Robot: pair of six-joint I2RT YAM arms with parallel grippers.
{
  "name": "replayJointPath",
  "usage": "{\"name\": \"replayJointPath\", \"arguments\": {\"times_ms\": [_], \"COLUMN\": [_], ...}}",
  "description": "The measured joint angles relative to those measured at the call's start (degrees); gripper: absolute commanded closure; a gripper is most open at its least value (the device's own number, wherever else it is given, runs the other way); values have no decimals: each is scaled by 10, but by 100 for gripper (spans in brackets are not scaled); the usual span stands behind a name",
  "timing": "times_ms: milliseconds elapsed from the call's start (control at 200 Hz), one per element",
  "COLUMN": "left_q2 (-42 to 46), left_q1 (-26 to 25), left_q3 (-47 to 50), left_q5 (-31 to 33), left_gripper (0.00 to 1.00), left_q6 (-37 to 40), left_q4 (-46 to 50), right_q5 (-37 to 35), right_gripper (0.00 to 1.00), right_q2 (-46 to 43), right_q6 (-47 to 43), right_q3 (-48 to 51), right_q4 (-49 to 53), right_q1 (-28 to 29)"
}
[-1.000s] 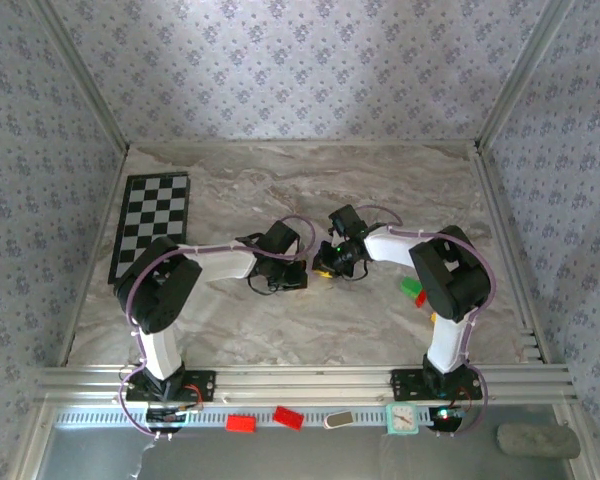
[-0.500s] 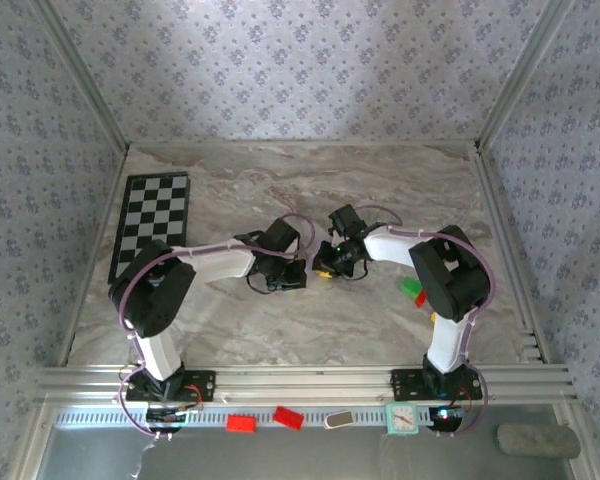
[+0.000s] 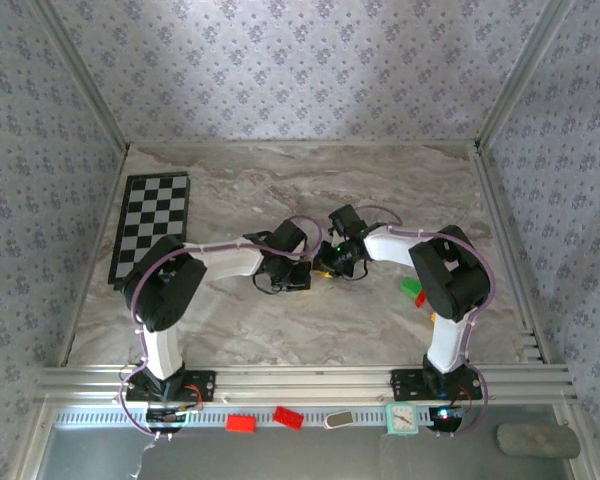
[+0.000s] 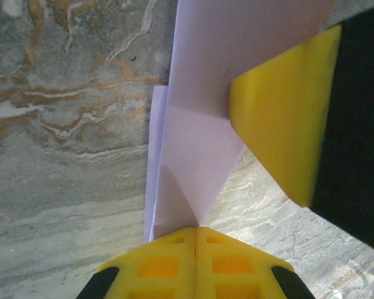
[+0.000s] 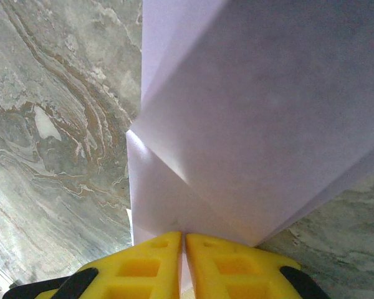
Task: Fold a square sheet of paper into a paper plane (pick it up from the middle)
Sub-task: Fold the wing for the fifth time at the center of the table.
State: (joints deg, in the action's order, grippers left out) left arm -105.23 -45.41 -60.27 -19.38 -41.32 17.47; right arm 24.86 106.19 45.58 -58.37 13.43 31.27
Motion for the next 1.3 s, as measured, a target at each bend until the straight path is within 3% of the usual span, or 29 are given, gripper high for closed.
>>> {"name": "replayJointPath", "arguments": {"times_ms": [510, 775, 1299], "left_q2": [102, 157, 55], "left_q1": [1, 14, 22], "left_q3": [127, 126, 84], "left_q5": [-10, 9, 9], "left_gripper": [99, 96, 100], "left_q6": [-7, -18, -64], "left_q4": [-17, 14, -71], "right_q5": [11, 15, 38], "right_gripper": [84, 84, 83], "right_q2": [3, -1, 0], "right_q6": [1, 16, 31], "right_q3": [0, 7, 7], "right_q4": [-5, -24, -31], "right_q1": [0, 16, 38]}}
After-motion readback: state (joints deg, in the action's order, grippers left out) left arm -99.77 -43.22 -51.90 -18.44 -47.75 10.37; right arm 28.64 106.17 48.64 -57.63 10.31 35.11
